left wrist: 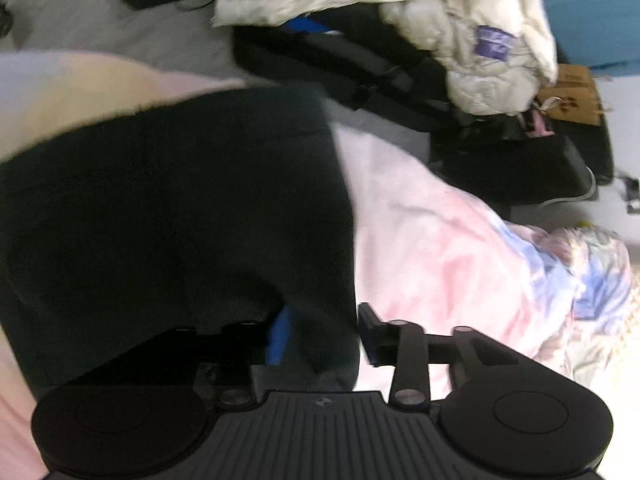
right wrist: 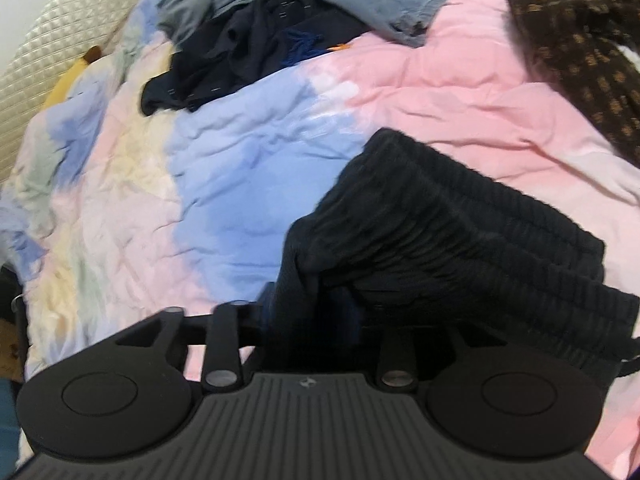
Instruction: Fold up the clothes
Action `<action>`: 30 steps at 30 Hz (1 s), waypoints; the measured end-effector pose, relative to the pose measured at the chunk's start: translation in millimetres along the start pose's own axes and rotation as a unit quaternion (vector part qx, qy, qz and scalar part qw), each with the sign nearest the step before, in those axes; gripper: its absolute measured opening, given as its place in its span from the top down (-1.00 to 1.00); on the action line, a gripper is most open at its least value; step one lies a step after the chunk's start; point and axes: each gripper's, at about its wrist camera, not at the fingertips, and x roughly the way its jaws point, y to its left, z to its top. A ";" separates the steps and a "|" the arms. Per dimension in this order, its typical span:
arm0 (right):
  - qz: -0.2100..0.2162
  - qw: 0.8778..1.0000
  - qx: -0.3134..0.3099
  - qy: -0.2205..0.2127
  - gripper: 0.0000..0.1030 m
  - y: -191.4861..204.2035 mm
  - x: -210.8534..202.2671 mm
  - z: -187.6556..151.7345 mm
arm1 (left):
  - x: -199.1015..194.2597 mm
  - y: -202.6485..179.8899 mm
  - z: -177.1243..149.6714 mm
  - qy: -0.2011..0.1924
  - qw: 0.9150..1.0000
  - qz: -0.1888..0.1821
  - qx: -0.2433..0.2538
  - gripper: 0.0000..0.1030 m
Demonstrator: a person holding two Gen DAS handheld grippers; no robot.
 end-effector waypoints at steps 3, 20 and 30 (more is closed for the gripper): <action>0.004 0.999 -0.033 0.008 0.25 9.9 -8.8 -3.6 | -16.2 1.1 -5.4 -0.001 1.000 -0.011 0.019 0.04; 0.007 0.973 -0.228 0.042 0.25 41.5 -115.8 -116.0 | -113.6 143.9 -3.2 -0.011 0.999 -0.039 0.025 -0.58; 0.004 0.965 -0.253 0.068 0.24 54.1 -171.6 -219.5 | -77.6 184.9 17.2 -0.019 0.997 -0.062 0.036 -0.57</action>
